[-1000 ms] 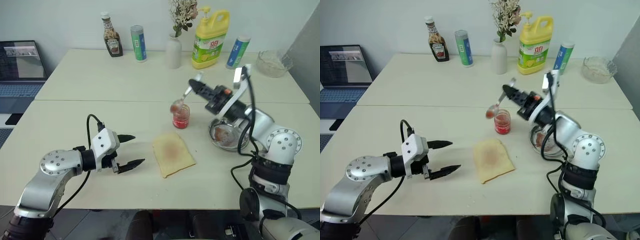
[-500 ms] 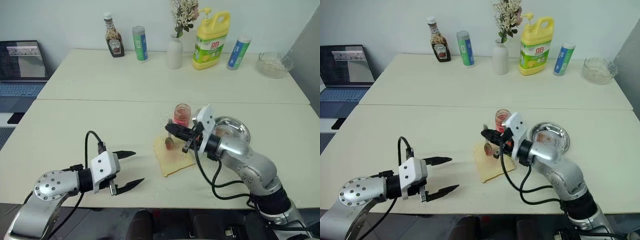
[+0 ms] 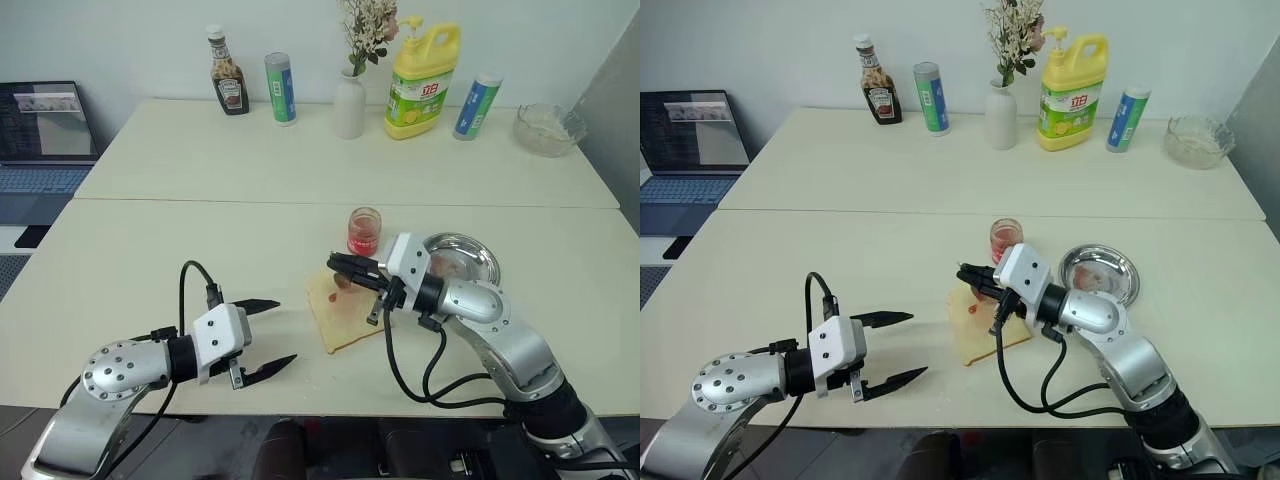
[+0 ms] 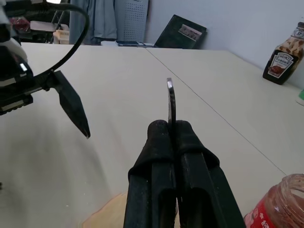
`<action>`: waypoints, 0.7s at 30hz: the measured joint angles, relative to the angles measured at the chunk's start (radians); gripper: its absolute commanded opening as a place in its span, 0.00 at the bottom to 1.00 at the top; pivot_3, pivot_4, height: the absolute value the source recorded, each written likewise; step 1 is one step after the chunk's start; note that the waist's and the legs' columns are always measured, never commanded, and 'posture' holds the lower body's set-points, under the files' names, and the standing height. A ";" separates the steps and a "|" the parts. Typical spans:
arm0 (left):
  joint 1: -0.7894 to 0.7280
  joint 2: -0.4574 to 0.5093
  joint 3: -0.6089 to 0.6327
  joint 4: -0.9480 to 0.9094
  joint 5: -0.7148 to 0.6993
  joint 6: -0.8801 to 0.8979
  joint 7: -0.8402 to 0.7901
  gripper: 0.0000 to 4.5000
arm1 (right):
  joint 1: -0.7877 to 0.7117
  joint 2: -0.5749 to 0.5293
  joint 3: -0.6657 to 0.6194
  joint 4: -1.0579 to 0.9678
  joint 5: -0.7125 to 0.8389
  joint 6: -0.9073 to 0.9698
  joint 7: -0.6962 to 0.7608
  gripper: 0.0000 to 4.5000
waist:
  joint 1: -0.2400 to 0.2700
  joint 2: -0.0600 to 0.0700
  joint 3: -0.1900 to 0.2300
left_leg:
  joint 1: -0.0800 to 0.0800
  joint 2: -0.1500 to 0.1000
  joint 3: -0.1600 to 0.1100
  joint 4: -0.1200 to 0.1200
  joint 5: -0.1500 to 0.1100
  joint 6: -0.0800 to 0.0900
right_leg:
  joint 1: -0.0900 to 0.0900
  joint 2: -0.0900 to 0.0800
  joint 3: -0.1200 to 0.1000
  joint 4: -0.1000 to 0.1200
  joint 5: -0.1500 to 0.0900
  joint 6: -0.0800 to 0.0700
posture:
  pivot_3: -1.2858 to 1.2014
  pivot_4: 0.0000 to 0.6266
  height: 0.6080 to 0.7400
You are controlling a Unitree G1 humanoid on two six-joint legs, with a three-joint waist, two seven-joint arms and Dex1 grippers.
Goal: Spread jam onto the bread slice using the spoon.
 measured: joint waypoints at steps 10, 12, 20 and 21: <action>-0.047 -0.006 -0.003 0.001 -0.005 0.021 0.020 1.00 | 0.031 -0.005 -0.004 0.006 -0.033 -0.069 0.074 0.00 | 0.001 0.000 0.000 | 0.000 0.000 0.000 0.000 0.000 0.000 | 0.000 0.000 0.000 0.001 0.000 0.000 | 0.52 0.24 1.00; -0.046 -0.006 -0.003 0.001 -0.006 0.021 0.020 1.00 | 0.033 0.021 -0.021 0.008 -0.010 -0.052 0.072 0.00 | 0.001 0.000 0.000 | 0.001 0.000 0.000 0.001 0.000 0.000 | 0.000 0.000 0.000 0.002 0.000 0.000 | 0.52 0.24 1.00; -0.036 -0.006 -0.004 0.006 -0.005 0.014 0.012 1.00 | 0.074 0.044 -0.078 0.013 0.048 -0.019 0.073 0.00 | 0.001 -0.001 0.000 | 0.001 0.000 -0.001 0.001 0.000 0.000 | 0.001 0.000 0.000 0.003 0.000 0.000 | 0.52 0.24 1.00; -0.036 -0.006 -0.004 0.008 -0.004 0.014 0.013 1.00 | 0.080 0.062 -0.094 0.013 0.069 0.000 0.062 0.00 | 0.001 -0.001 0.000 | 0.001 0.000 0.000 0.001 0.000 0.000 | 0.001 0.000 0.000 0.003 0.000 0.000 | 0.52 0.24 1.00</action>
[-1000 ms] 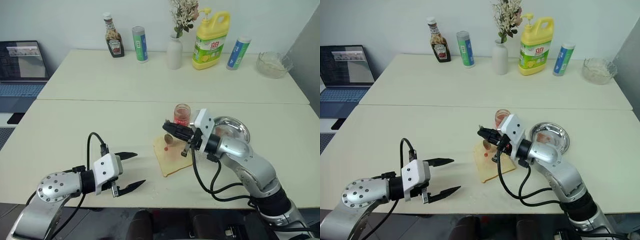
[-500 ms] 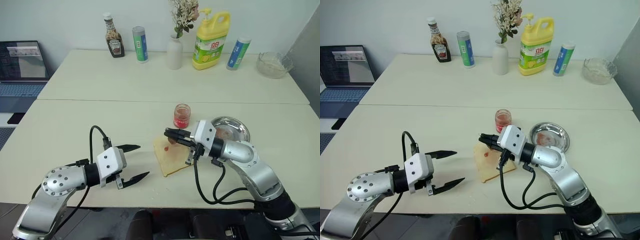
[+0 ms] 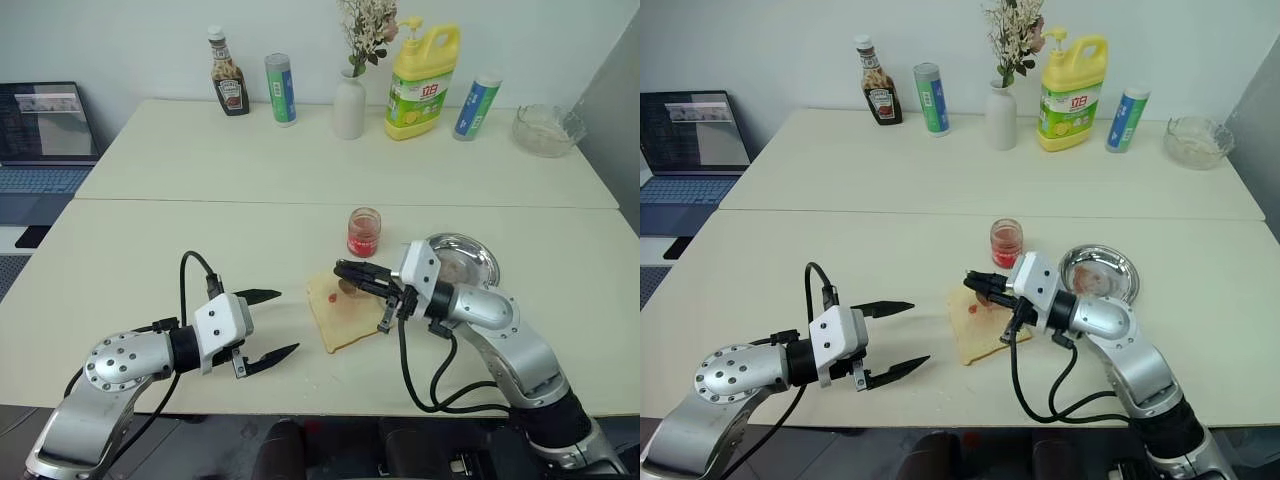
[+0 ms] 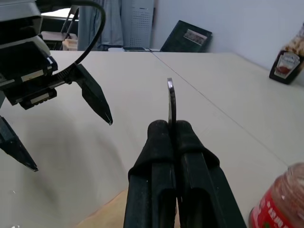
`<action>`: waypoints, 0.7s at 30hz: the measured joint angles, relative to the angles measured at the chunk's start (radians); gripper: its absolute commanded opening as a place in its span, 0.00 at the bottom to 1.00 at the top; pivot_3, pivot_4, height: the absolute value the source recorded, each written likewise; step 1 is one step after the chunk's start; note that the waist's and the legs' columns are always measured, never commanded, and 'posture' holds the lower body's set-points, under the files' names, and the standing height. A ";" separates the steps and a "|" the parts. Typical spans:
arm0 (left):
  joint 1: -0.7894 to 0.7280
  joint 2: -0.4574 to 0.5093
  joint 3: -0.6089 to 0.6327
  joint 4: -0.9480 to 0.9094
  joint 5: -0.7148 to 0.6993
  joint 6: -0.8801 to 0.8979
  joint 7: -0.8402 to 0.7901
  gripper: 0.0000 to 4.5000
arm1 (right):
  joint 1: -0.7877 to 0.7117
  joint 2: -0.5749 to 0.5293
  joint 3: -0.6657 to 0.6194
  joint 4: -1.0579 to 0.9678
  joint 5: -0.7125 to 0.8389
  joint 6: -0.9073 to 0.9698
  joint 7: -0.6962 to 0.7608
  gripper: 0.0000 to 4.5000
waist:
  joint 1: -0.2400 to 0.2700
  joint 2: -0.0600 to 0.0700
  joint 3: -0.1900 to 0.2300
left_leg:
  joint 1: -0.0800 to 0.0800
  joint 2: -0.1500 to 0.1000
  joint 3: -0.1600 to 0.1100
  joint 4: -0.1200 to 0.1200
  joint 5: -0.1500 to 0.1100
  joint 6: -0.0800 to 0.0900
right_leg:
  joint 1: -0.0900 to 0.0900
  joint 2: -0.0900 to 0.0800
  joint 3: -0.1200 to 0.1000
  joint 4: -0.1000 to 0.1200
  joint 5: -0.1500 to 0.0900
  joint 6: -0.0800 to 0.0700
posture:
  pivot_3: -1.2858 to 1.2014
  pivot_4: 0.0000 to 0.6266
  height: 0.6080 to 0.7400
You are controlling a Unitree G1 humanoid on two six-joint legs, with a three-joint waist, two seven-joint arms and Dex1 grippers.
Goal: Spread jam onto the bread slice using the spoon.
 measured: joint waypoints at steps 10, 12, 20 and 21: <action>-0.005 -0.005 -0.001 0.006 0.017 -0.021 0.003 1.00 | 0.051 0.183 -0.250 0.048 0.322 0.345 -0.233 0.00 | -0.001 0.000 0.000 | 0.002 0.000 0.000 0.001 0.000 0.000 | 0.000 0.000 0.001 0.006 0.000 0.000 | 0.52 0.24 1.00; -0.010 -0.011 -0.001 0.010 0.017 -0.020 0.007 1.00 | 0.054 0.211 -0.271 0.051 0.363 0.395 -0.274 0.00 | -0.001 0.000 0.000 | 0.003 0.000 0.000 0.001 0.000 0.000 | 0.000 0.000 0.001 0.006 0.000 0.000 | 0.52 0.24 1.00; -0.049 -0.020 -0.001 0.039 0.016 -0.016 0.025 1.00 | 0.017 0.375 -0.351 0.122 0.523 0.560 -0.480 0.00 | -0.002 0.000 0.000 | 0.004 0.000 0.001 0.001 0.000 0.000 | 0.000 0.001 0.002 0.009 0.000 0.000 | 0.52 0.24 1.00; -0.049 -0.020 -0.001 0.040 0.015 -0.016 0.027 1.00 | 0.005 0.389 -0.363 0.136 0.531 0.566 -0.499 0.00 | -0.002 0.000 0.000 | 0.004 0.000 0.001 0.001 0.000 0.000 | 0.000 0.001 0.002 0.009 0.000 0.000 | 0.52 0.24 1.00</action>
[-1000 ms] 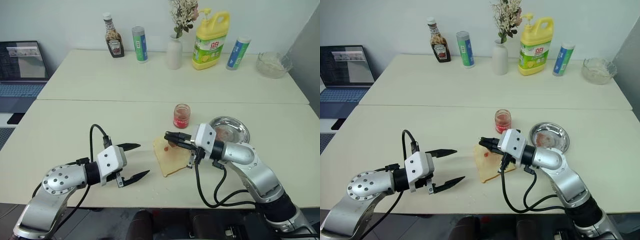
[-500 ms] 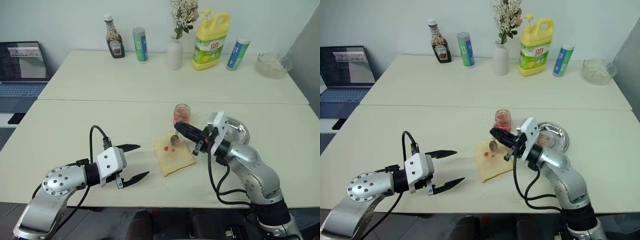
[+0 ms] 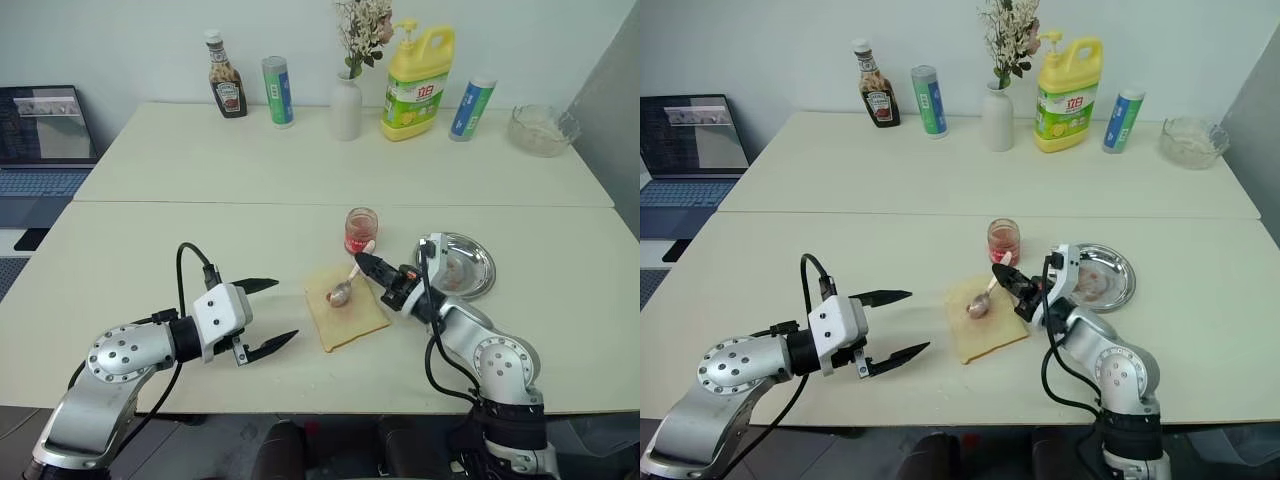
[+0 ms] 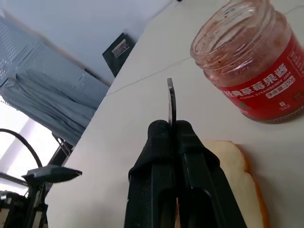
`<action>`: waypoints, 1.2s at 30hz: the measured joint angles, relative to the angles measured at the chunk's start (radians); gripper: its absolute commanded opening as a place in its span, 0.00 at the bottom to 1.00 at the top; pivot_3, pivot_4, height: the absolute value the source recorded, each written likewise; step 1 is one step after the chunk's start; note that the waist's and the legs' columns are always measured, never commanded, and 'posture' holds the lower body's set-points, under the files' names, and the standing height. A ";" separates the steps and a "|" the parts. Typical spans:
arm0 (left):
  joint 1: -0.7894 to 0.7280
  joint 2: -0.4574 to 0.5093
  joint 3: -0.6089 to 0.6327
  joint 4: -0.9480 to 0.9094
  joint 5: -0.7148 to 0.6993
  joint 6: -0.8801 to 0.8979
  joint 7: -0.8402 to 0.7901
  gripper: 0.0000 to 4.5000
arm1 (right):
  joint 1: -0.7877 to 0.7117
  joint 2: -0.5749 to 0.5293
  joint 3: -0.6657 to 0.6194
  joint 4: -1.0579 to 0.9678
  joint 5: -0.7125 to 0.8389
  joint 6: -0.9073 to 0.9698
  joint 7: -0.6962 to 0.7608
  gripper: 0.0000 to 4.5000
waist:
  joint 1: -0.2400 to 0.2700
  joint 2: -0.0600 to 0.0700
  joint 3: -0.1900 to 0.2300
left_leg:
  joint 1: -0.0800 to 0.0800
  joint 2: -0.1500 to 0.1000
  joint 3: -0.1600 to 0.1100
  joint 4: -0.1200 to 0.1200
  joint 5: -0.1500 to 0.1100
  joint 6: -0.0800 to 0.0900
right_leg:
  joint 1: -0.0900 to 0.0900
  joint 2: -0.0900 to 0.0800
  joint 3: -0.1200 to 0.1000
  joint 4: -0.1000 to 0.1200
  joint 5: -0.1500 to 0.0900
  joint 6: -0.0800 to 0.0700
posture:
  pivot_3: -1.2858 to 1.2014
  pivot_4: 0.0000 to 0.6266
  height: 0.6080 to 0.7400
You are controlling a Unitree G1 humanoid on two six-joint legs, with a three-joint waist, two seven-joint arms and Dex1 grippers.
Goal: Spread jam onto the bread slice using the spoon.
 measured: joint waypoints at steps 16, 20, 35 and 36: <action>-0.007 0.000 0.000 0.004 0.000 0.000 0.016 1.00 | -0.042 0.067 -0.055 0.081 0.034 0.011 -0.104 0.00 | -0.001 0.000 0.000 | 0.000 0.000 0.000 0.000 0.000 0.000 | 0.000 0.000 0.000 0.001 0.000 0.000 | 0.52 0.24 1.00; -0.007 0.000 0.000 0.004 0.000 0.000 0.016 1.00 | -0.054 0.113 -0.101 0.127 0.068 0.013 -0.173 0.00 | -0.001 0.000 0.000 | 0.000 0.000 0.000 0.000 0.000 0.000 | 0.000 0.000 0.000 0.001 0.000 0.000 | 0.52 0.24 1.00; -0.011 0.000 -0.002 0.004 0.001 0.000 0.016 1.00 | -0.035 0.019 -0.116 0.144 0.202 0.176 -0.168 0.00 | -0.001 0.000 0.000 | 0.000 0.000 0.000 0.000 0.000 0.000 | 0.000 0.000 0.000 0.000 0.000 0.000 | 0.52 0.24 1.00; -0.011 0.000 -0.002 0.004 0.001 0.000 0.016 1.00 | -0.026 -0.003 -0.114 0.139 0.211 0.186 -0.153 0.00 | 0.000 0.000 0.000 | 0.000 0.000 0.000 0.000 0.000 0.000 | 0.000 0.000 0.000 0.000 0.000 0.000 | 0.52 0.24 1.00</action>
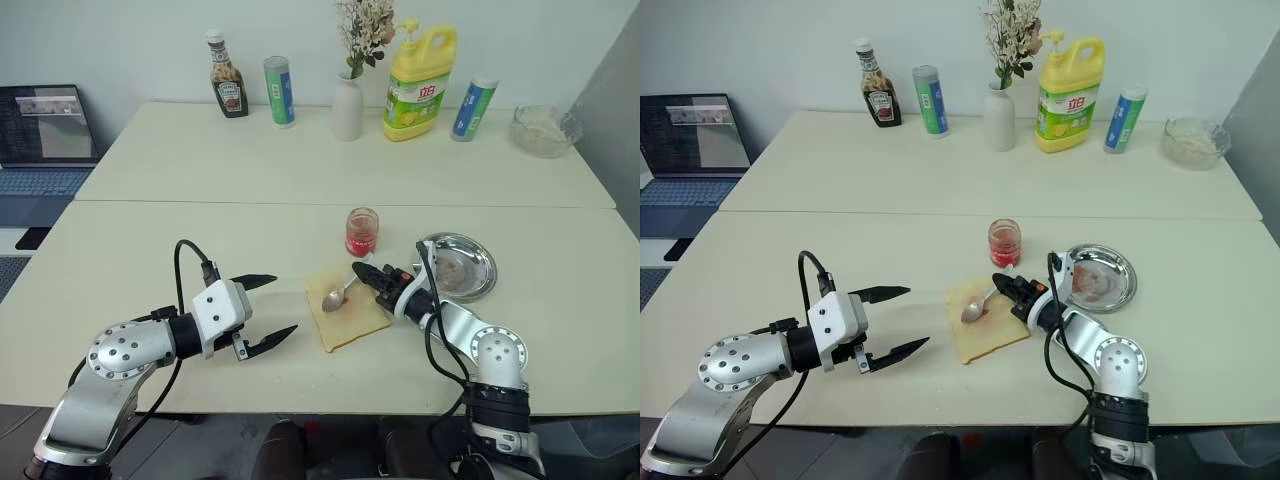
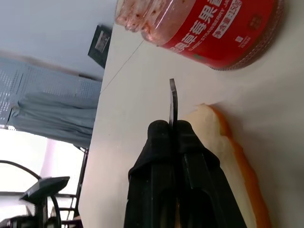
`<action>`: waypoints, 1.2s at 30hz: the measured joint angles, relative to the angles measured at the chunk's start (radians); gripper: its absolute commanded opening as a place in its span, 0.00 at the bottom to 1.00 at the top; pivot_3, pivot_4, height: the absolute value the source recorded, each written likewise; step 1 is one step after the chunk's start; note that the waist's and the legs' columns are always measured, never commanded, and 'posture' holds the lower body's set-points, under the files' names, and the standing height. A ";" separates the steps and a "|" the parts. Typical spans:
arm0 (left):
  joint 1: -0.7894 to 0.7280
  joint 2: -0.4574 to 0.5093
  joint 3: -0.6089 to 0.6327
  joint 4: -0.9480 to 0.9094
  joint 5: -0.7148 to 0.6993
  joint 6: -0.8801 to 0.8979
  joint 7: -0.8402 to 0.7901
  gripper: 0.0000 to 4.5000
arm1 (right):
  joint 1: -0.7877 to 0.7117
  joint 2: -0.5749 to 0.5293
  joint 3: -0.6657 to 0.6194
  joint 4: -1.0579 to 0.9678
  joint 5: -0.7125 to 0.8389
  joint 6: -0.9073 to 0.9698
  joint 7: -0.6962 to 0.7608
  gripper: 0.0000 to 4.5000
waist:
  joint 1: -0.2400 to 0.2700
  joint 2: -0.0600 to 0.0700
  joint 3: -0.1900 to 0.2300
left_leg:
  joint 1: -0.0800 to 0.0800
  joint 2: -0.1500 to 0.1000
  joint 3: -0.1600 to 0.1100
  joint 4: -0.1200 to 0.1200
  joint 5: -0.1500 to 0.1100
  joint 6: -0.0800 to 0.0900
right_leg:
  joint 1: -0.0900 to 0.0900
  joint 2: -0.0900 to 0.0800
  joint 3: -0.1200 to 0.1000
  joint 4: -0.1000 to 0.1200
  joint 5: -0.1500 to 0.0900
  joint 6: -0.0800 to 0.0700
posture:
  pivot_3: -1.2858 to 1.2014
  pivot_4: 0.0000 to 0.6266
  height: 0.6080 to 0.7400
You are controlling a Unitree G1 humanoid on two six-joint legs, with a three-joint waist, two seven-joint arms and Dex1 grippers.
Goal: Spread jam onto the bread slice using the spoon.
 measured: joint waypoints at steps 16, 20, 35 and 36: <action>0.010 0.000 -0.007 -0.003 -0.002 0.000 -0.029 1.00 | -0.072 -0.001 -0.027 0.099 -0.028 -0.152 0.024 0.00 | -0.002 0.000 0.000 | 0.000 0.001 0.000 -0.001 0.000 0.000 | 0.000 0.001 0.001 0.000 0.000 0.000 | 0.52 0.24 1.00; 0.010 0.000 -0.008 -0.003 -0.001 0.000 -0.037 1.00 | -0.065 -0.027 -0.020 0.115 -0.023 -0.139 0.049 0.00 | 0.000 0.000 0.000 | 0.000 0.001 0.000 -0.001 0.000 0.000 | 0.000 0.001 0.001 -0.001 0.000 0.000 | 0.52 0.24 1.00; 0.049 0.003 -0.006 -0.005 -0.002 -0.005 -0.049 1.00 | 0.049 -0.179 0.032 -0.016 0.078 0.040 0.178 0.00 | -0.001 0.000 0.000 | 0.000 0.001 0.000 -0.001 0.000 0.000 | 0.000 0.002 0.001 -0.001 0.000 0.000 | 0.52 0.24 1.00; 0.055 0.004 -0.003 -0.005 -0.001 -0.007 -0.051 1.00 | 0.048 -0.173 0.033 -0.016 0.077 0.037 0.175 0.00 | -0.001 0.000 0.000 | 0.000 0.001 0.000 -0.001 0.000 0.000 | 0.000 0.002 0.001 -0.001 0.000 0.000 | 0.52 0.24 1.00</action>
